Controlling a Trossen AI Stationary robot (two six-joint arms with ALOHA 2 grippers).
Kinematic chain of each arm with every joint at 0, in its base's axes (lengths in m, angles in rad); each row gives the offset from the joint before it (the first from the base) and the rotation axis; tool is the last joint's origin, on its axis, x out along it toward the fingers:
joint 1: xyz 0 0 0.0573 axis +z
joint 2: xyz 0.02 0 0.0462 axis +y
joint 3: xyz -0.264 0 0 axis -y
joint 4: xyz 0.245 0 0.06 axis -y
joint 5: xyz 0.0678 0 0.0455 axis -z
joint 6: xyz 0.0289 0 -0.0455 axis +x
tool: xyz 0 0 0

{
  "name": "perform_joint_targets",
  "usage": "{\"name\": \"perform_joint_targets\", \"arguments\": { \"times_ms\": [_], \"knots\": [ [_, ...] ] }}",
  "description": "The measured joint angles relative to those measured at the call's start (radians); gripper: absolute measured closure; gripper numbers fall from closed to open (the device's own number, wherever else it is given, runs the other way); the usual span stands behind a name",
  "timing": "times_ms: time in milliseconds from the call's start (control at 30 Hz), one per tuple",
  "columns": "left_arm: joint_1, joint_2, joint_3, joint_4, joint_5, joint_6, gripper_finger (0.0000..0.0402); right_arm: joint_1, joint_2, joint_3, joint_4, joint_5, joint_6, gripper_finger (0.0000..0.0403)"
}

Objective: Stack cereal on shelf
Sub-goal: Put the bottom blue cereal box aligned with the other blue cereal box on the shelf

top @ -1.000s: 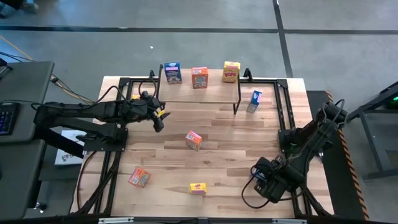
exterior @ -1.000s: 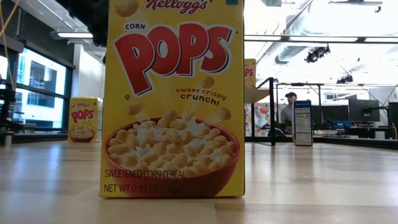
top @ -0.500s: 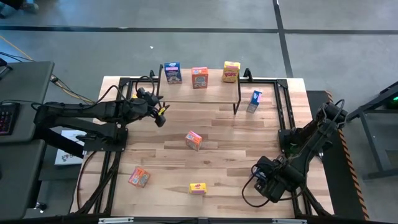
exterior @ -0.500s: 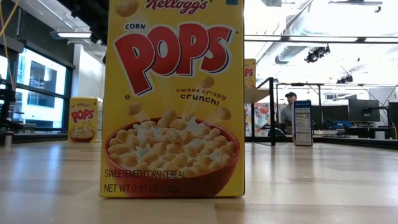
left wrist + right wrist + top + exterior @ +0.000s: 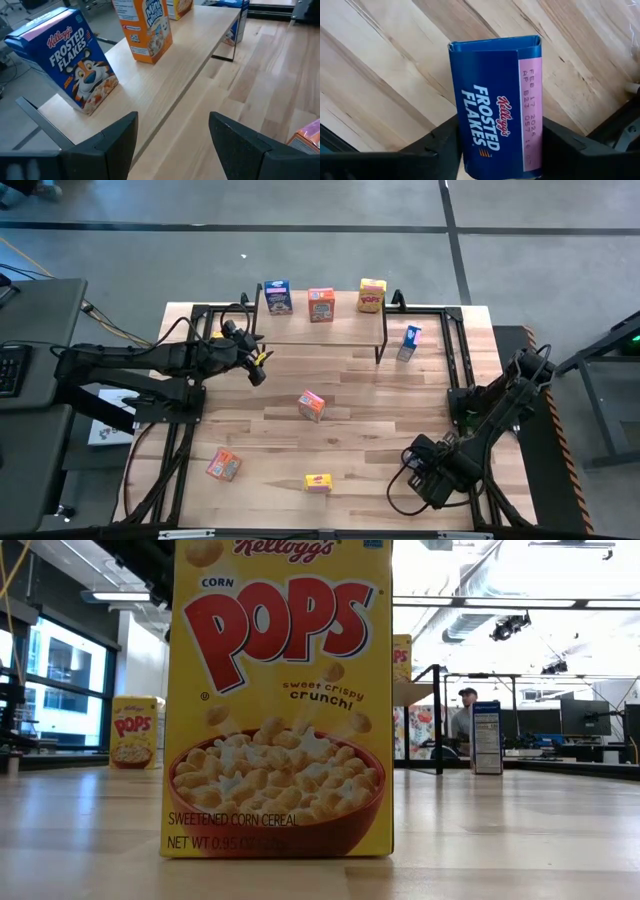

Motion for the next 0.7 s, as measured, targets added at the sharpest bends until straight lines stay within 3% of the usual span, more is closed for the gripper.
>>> {"name": "perform_joint_targets", "arguments": {
  "times_ms": [300,533,700],
  "knots": [
    [0.000,0.000,0.000,0.001,0.000,0.000,0.0167,0.000,0.000,0.000,-0.004,-0.002,-0.006,0.0264],
    [0.000,0.000,0.000,0.037,0.092,0.001,0.0167,0.000,-0.001,0.023,-0.014,-0.002,-0.046,0.0267],
    [0.000,0.000,0.000,0.096,0.099,0.030,0.0167,0.000,-0.002,0.071,-0.064,0.029,-0.053,0.0267]
  ]
}}
